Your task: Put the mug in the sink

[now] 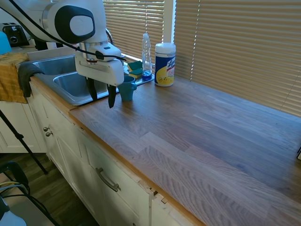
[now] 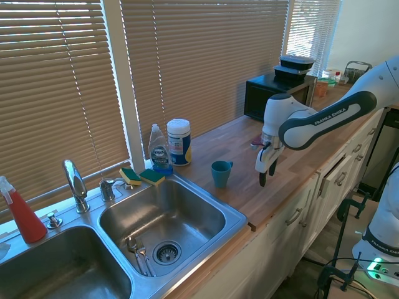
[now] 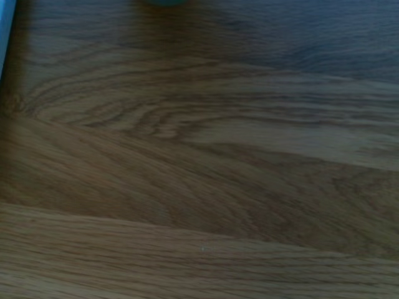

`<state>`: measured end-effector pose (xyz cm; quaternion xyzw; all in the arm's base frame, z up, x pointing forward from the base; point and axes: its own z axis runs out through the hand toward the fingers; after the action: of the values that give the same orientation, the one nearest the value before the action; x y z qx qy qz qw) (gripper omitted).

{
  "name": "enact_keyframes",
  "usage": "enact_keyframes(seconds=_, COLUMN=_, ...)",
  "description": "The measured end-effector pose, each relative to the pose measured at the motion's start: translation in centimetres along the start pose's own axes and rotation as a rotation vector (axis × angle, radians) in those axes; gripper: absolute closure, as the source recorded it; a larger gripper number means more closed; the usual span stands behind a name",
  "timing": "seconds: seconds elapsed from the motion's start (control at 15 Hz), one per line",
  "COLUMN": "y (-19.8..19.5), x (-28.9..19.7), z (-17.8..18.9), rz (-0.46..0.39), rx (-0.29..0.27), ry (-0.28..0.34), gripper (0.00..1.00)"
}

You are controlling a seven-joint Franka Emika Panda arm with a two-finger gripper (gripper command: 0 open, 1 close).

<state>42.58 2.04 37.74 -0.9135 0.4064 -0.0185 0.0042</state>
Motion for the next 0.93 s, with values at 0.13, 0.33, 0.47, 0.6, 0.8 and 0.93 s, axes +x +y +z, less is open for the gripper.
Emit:
enact_keyframes(seconds=0.13, y=-0.1, x=0.0, z=0.0, rz=-0.002, rx=0.001, ry=0.002, gripper=0.0)
enact_keyframes(seconds=0.33, y=-2.5, x=-0.4, z=-2.5, rz=-0.031, rx=0.054, ry=0.037, gripper=0.0)
enact_keyframes(seconds=0.47, y=-5.1, x=-0.6, z=-5.2, rz=-0.047, rx=0.103, ry=0.07, gripper=0.0)
enact_keyframes(seconds=0.6, y=-8.6, x=-0.4, z=-7.3, rz=-0.056, rx=0.147, ry=0.09, gripper=0.0)
enact_keyframes(seconds=0.8, y=-13.3, x=1.0, z=-7.3, rz=-0.057, rx=0.171, ry=0.081, gripper=0.0)
enact_keyframes(seconds=0.93, y=-15.6, x=2.3, z=-6.1, rz=-0.035, rx=0.166, ry=0.087, gripper=0.0)
